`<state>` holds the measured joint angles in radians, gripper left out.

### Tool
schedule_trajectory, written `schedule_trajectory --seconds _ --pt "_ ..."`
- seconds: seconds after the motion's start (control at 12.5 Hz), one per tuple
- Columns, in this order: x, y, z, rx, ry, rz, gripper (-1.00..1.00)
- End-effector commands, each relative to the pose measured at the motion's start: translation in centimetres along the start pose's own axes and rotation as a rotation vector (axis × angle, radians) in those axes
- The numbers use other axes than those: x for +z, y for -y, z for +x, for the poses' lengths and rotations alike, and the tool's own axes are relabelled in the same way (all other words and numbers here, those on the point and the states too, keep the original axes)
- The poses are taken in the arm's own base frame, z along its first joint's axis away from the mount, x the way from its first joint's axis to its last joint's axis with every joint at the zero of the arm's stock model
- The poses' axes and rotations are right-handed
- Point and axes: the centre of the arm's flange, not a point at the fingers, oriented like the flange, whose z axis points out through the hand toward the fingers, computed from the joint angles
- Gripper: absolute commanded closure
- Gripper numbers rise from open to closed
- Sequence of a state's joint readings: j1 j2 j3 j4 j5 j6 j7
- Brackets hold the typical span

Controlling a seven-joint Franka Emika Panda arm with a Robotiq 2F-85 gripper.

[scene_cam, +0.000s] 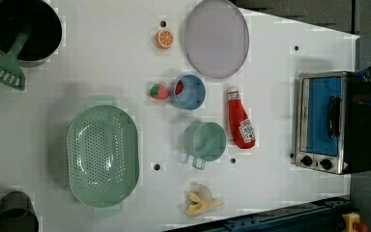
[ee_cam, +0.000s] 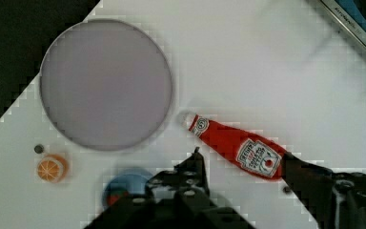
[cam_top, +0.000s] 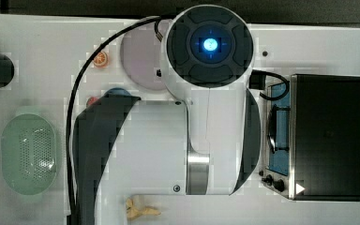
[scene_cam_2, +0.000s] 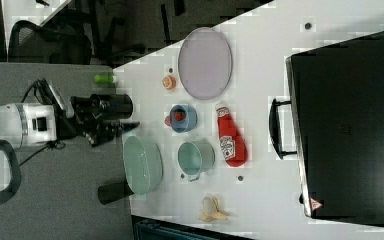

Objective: Pick Ketchup from the table and place it in strainer.

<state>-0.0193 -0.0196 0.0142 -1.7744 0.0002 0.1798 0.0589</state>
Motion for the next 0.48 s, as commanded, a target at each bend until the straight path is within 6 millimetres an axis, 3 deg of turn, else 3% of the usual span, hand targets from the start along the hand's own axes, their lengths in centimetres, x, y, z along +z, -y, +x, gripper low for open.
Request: schedule_trajectory --seconds 0.08,0.24,0.48 --pt "-6.6 -6.7 -2.1 0.004 0.032 -0.005 -0.58" --pt "-5.8 -6.4 -2.1 -0.012 0.041 -0.013 -0.99" --pt "-1.8 -5.5 -1.8 -0.103 0.095 -0.059 -1.0"
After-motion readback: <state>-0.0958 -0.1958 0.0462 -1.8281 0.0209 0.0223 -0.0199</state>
